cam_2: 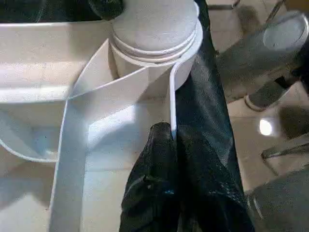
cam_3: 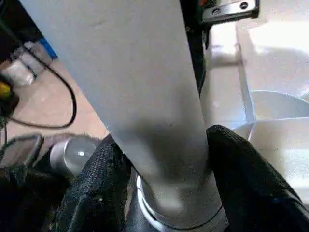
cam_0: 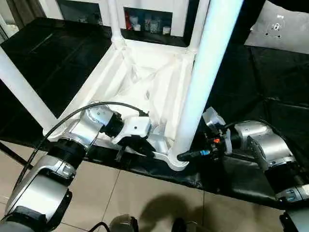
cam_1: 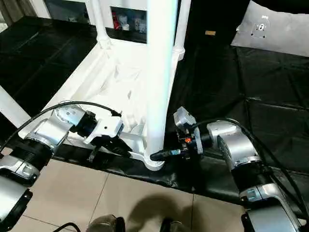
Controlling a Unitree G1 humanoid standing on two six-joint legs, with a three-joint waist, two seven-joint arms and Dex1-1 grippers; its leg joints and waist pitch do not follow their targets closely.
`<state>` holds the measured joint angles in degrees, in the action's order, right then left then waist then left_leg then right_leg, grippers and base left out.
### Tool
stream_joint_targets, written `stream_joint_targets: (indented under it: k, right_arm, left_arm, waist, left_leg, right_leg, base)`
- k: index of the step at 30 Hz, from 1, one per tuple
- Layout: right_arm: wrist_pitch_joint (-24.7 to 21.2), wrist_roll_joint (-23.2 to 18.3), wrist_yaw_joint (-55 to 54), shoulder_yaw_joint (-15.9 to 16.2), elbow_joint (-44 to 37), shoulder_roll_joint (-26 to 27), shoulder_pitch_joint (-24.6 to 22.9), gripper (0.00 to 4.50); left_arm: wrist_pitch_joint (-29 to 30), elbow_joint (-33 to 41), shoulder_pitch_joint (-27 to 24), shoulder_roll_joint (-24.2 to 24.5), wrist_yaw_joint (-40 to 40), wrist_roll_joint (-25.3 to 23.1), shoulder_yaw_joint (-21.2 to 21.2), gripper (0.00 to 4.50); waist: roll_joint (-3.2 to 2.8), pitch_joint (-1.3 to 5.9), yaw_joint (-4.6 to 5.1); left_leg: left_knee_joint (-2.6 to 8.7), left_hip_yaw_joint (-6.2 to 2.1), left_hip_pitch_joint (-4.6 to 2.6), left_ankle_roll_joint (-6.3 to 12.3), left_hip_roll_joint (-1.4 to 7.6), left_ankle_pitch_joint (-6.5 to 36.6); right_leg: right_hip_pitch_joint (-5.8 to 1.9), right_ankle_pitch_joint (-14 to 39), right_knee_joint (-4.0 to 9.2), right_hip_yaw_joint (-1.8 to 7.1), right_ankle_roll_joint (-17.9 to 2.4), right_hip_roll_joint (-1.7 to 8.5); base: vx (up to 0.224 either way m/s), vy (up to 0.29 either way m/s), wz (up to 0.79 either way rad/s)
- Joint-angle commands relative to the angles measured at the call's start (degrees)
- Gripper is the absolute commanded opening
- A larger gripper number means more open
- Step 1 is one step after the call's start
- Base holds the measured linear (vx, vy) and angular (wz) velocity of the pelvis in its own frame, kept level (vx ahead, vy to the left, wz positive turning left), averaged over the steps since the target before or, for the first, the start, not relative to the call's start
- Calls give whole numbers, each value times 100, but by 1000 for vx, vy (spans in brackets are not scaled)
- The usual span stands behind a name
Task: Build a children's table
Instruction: Rotate leg to tighten
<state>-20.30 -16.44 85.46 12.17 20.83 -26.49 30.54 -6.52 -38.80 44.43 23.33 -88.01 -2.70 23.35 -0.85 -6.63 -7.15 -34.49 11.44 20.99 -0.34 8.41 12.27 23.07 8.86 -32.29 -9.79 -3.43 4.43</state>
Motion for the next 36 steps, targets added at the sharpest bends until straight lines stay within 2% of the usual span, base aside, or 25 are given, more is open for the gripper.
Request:
stream_joint_targets:
  k: [1,3,4,5,6,7,8,9,10,11,12,13,14,15,16,19,21,22,23,24,27,29,31,34,36]
  right_arm:
    - [-664,-569,-323,-59,-747,281,-175,215]
    - [-709,-501,-614,-64,-930,374,-295,215]
    - [-633,-291,-1086,-54,-1099,544,-450,215]
    - [-658,-236,-1261,-73,-1111,616,-470,215]
    - [-704,83,-2111,-162,-1107,962,-536,215]
    - [-722,256,-2551,-211,-1085,1139,-555,214]
    - [-735,347,-2776,-235,-1074,1228,-563,214]
    - [-873,428,-3066,-286,-1089,1329,-560,212]
    - [-1159,630,-4040,-534,-1066,1739,-513,207]
    - [-1230,725,-4441,-622,-1037,1923,-474,207]
    - [-1246,750,-4540,-643,-1029,1970,-463,207]
    - [-1266,911,-5072,-684,-1035,2179,-420,204]
    - [-1264,1000,-5346,-704,-1009,2293,-390,204]
    - [-1296,1090,-5717,-753,-990,2446,-368,202]
    - [-1309,1119,-5850,-772,-982,2501,-361,202]
    - [-1229,1295,-6409,-870,-1057,2832,-393,202]
    - [-1134,1440,-6405,-758,-1223,2784,-516,202]
    - [-1134,1440,-6405,-758,-1223,2784,-516,253]
    - [-1089,1474,-6446,-751,-1269,2772,-559,266]
    - [-1027,1394,-6411,-849,-1310,2712,-622,266]
    - [-877,1176,-6140,-941,-1391,2557,-725,300]
    - [-803,902,-5572,-984,-1544,2277,-852,308]
    - [-733,782,-5209,-1006,-1601,2075,-899,329]
    - [-515,767,-4827,-1027,-1589,1830,-921,354]
    - [-104,671,-3974,-1034,-1432,1329,-881,372]
  left_arm:
    - [498,6,-128,-207,629,-194,42,0]
    - [786,59,-147,-314,880,-117,-88,0]
    - [1192,155,-166,-476,1246,-2,-276,0]
    - [1277,169,-165,-516,1356,11,-318,0]
    - [1605,153,-120,-710,1954,12,-508,0]
    - [1741,115,-84,-809,2280,-11,-600,0]
    - [1808,90,-63,-859,2452,-27,-647,0]
    - [1885,62,-37,-910,2601,-40,-690,0]
    - [2065,-22,38,-1094,3063,-51,-821,0]
    - [2161,-41,63,-1193,3283,-45,-887,0]
    - [2187,-44,69,-1219,3339,-43,-904,0]
    - [2359,28,64,-1342,3642,-97,-970,0]
    - [2406,58,60,-1397,3818,-155,-986,0]
    - [2492,104,44,-1472,4007,-210,-1025,0]
    - [2525,120,38,-1500,4075,-228,-1039,0]
    - [2672,274,-22,-1641,4426,-342,-1080,0]
    - [2686,380,-76,-1649,4424,-347,-1051,0]
    - [2686,380,-76,-1649,4424,-347,-1051,0]
    - [2687,425,-99,-1628,4404,-352,-1022,0]
    - [2604,481,-148,-1540,4242,-342,-963,0]
    - [2472,548,-215,-1387,3994,-324,-894,0]
    - [2275,604,-282,-1174,3611,-320,-799,0]
    - [2156,610,-308,-1053,3389,-318,-751,0]
    - [1966,634,-352,-918,3070,-295,-693,0]
    - [1602,634,-414,-653,2415,-214,-557,0]
  waist:
    - [31,376,82]
    - [41,361,92]
    - [49,350,115]
    - [53,311,146]
    - [54,302,169]
    - [52,220,289]
    - [69,203,344]
    - [54,195,384]
    - [56,191,490]
    - [20,201,579]
    - [25,218,625]
    - [11,223,686]
    - [-37,232,736]
    - [-40,207,758]
    - [-35,209,765]
    - [-21,231,753]
    - [12,251,749]
    - [20,275,721]
    - [10,276,705]
    - [3,293,701]
    - [0,333,668]
    - [-10,375,652]
    - [1,362,660]
    - [19,360,673]
    - [30,342,660]
  left_leg:
    - [446,-328,-111,485,720,523]
    - [451,-325,-110,404,694,655]
    - [449,-315,-107,312,664,764]
    - [451,-327,-113,265,623,906]
    - [457,-334,-118,235,616,958]
    - [485,-378,-172,48,603,1352]
    - [479,-407,-166,-8,579,1513]
    - [467,-425,-182,-43,568,1670]
    - [452,-434,-252,-60,559,1855]
    - [455,-451,-242,-88,545,1892]
    - [473,-481,-193,-89,557,1829]
    - [527,-537,-115,-46,625,1823]
    - [550,-544,-157,-26,667,1864]
    - [554,-534,-177,-52,653,1918]
    - [549,-529,-182,-58,635,1907]
    - [544,-497,-134,83,622,1456]
    - [548,-483,-111,158,626,1238]
    - [534,-463,-101,256,617,974]
    - [521,-440,-86,376,604,771]
    - [515,-445,-50,479,616,588]
    - [472,-424,-28,702,612,245]
    - [437,-427,-7,899,613,48]
    - [428,-427,8,1133,630,-77]
    - [416,-410,13,1139,608,64]
    - [418,-401,17,1041,580,253]
  right_leg:
    - [-336,1589,369,586,-727,746]
    - [-338,1854,417,578,-671,761]
    - [-351,2163,469,576,-594,789]
    - [-339,2591,542,542,-466,774]
    - [-338,2771,568,537,-379,765]
    - [-277,3446,688,463,-185,741]
    - [-311,3726,731,408,-61,746]
    - [-327,3955,779,364,62,754]
    - [-306,4138,874,314,214,744]
    - [-336,4054,908,261,241,748]
    - [-385,3933,882,261,253,756]
    - [-436,3624,824,276,249,761]
    - [-383,3271,795,326,131,771]
    - [-335,3178,787,358,1,787]
    - [-338,3174,788,367,-45,800]
    - [-356,2730,718,458,-242,818]
    - [-361,2425,657,503,-329,802]
    - [-366,2087,593,549,-452,807]
    - [-355,1822,547,580,-603,797]
    - [-394,1552,483,577,-708,791]
    - [-394,876,377,596,-911,788]
    - [-412,533,313,587,-950,781]
    - [-401,267,284,575,-970,762]
    - [-405,495,314,569,-974,772]
    - [-409,905,367,562,-868,763]
  base:
    - [0,0,0]
    - [0,0,0]
    - [0,0,0]
    - [0,0,0]
    - [0,0,0]
    - [0,0,0]
    - [0,0,0]
    - [0,0,0]
    - [0,0,0]
    - [0,0,0]
    - [0,0,0]
    - [0,0,0]
    - [0,0,0]
    - [0,0,0]
    - [0,0,0]
    - [0,0,0]
    - [0,0,0]
    - [0,0,0]
    - [0,0,0]
    - [0,0,0]
    - [0,0,0]
    - [0,0,0]
    - [0,0,0]
    - [0,0,0]
    - [0,0,0]
